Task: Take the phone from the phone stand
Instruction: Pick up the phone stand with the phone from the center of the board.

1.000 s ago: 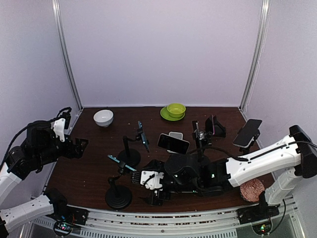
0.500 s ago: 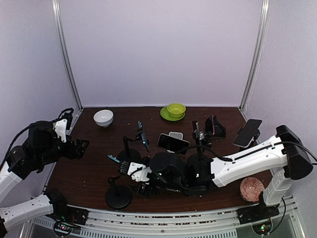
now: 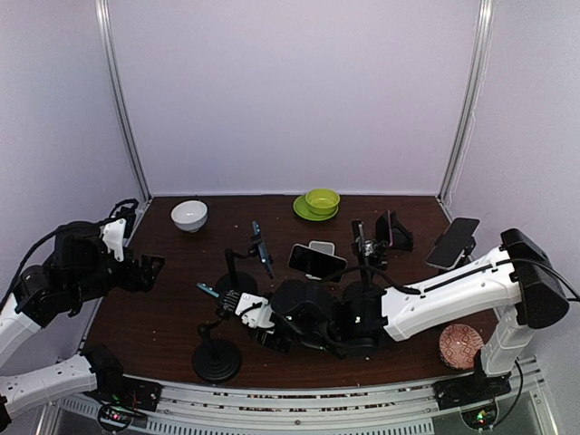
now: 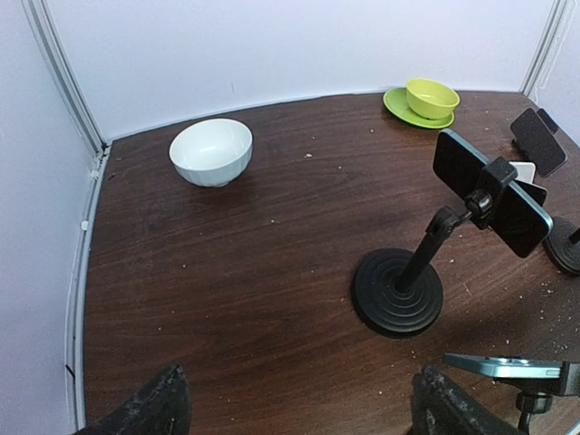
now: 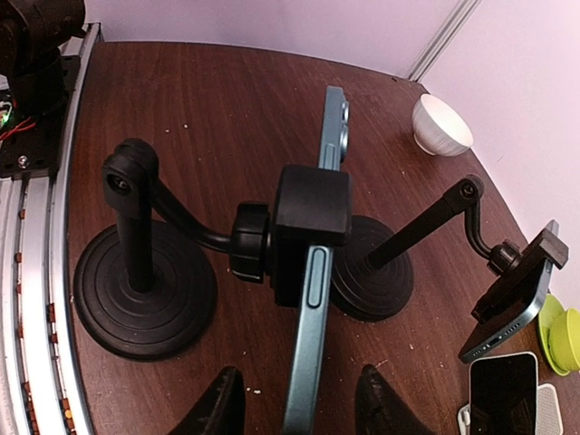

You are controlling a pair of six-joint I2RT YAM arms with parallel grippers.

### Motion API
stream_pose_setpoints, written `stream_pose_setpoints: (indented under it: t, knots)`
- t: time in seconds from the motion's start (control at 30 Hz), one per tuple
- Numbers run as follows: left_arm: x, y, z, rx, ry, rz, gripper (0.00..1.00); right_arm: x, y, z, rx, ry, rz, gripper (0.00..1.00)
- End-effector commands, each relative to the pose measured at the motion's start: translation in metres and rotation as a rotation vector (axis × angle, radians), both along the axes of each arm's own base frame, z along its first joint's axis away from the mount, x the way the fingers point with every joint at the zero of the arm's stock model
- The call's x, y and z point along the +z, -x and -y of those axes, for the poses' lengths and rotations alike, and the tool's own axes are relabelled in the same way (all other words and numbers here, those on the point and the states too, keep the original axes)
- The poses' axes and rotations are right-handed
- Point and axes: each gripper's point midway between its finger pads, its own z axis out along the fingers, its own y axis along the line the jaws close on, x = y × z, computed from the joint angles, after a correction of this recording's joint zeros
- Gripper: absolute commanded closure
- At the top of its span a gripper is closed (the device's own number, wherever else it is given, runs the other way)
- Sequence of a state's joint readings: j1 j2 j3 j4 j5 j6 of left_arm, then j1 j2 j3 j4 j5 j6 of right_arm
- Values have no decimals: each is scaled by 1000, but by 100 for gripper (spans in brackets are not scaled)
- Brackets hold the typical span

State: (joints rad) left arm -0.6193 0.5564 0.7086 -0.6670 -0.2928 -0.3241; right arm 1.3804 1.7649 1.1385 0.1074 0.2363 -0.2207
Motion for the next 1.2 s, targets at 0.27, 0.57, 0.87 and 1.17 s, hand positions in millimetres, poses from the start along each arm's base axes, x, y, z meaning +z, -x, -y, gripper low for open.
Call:
stream_pose_setpoints:
  t: [0.27, 0.57, 0.87, 1.17]
  knots:
    - [0, -1, 0, 6, 4, 4, 14, -5, -13, -3, -49, 23, -12, 75]
    - [0, 0, 1, 10, 11, 3, 14, 3, -13, -1, -46, 22, -2, 94]
    - [5, 0, -4, 35, 22, 23, 14, 37, -16, 10, -98, -34, -23, 100]
    - [20, 3, -28, 139, 10, 73, 2, 94, -13, 19, -124, -121, -61, 100]
